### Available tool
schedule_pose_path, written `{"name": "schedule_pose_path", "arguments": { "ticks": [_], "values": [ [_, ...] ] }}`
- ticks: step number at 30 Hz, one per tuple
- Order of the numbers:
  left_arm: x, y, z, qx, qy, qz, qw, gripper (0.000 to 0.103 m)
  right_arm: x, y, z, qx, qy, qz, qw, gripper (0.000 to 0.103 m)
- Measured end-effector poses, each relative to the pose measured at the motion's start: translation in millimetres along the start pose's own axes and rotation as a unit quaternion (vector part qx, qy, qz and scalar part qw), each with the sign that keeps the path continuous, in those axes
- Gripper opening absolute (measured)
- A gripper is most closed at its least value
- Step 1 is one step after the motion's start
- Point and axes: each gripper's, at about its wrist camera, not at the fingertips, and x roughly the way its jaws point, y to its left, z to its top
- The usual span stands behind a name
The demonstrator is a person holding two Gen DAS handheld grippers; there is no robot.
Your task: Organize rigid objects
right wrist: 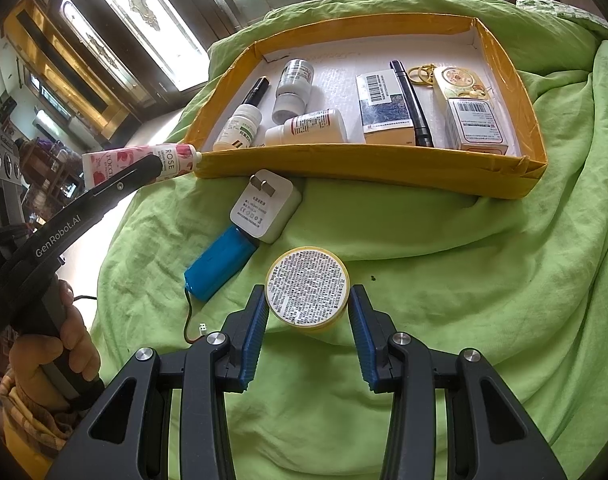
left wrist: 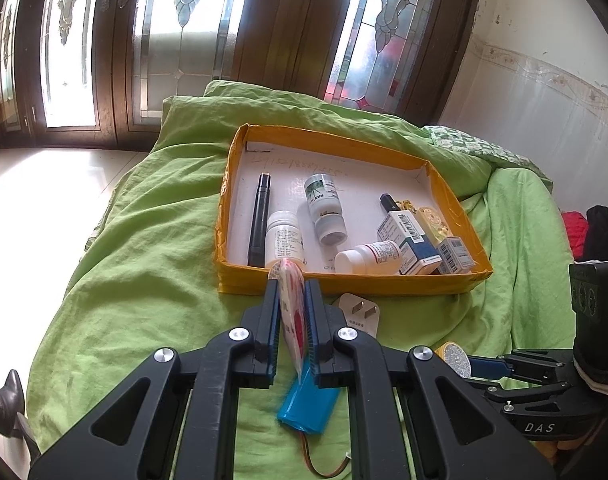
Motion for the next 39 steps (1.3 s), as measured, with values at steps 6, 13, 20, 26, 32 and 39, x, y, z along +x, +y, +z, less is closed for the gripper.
{"name": "schedule_pose_path", "arguments": {
  "ticks": [6,13,20,26,32,39],
  "values": [
    [-0.4,0.0,0.0,0.0,0.0,0.0,1.0,0.01,0.0,0.2,0.1,0.0,0.0,0.0,1.0,0.036],
    [-0.8,0.3,0.1,0.001,0.0,0.0,1.0,0.009,0.0,0.3,0.0,0.0,0.0,0.0,1.0,0.036],
    [-1.5,1.1,2.3,0.004,0.0,0.005,1.0,0.01,-9.1,0.2,7.1,0.0,-0.015,0.0,1.0,0.036],
    [-8.0,-6.2,9.1,0.013,-0.009,0.008,0.9998,0.01,-25.9,-7.0,22.7,0.001,-0.034,0.002,0.999,0.036],
    [-6.1,-20.1,16.9,0.029,-0.007,0.019,0.9994,0.01,-42.6,-12.0,45.1,-0.013,-0.05,-0.004,0.999,0.036],
    [2.1,-39.4,31.1,0.047,-0.006,0.019,0.9987,0.01,-63.9,-24.3,76.7,-0.016,-0.085,-0.018,0.996,0.036]
  ]
}}
